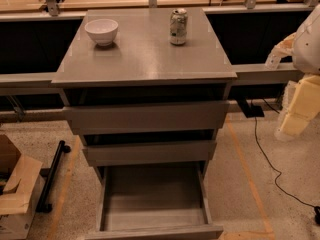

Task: Close bottom drawer

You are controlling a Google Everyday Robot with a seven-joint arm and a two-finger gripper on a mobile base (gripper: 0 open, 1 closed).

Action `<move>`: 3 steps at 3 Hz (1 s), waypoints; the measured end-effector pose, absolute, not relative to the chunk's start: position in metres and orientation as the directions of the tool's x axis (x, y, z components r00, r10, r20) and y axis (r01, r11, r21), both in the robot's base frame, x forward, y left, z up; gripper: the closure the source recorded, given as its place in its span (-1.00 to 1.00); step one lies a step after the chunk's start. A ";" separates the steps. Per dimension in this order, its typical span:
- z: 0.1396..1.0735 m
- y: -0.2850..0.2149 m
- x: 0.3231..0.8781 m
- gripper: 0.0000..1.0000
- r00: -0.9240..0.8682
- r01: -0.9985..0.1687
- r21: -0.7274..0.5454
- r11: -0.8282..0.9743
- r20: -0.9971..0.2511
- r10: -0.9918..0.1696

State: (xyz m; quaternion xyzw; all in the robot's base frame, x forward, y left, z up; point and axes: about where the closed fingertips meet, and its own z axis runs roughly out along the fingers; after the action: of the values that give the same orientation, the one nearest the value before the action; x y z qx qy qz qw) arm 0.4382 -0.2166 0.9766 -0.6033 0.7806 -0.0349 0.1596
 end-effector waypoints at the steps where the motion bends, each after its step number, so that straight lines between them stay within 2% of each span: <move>1: 0.977 -0.217 0.438 -1.00 -0.221 -0.931 -0.247 0.270 -0.207 -0.953; 2: 0.979 -0.216 0.438 -0.71 -0.220 -0.928 -0.256 0.270 -0.209 -0.953; 3: 0.952 -0.213 0.439 -0.26 -0.191 -0.944 -0.231 0.237 -0.206 -0.960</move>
Offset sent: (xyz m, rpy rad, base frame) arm 0.0000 0.0000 0.0000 0.0000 0.0000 0.0000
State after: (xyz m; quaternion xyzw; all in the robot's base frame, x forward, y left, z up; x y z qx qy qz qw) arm 0.4390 -0.2131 0.9518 -0.6171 0.7711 -0.0258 0.1545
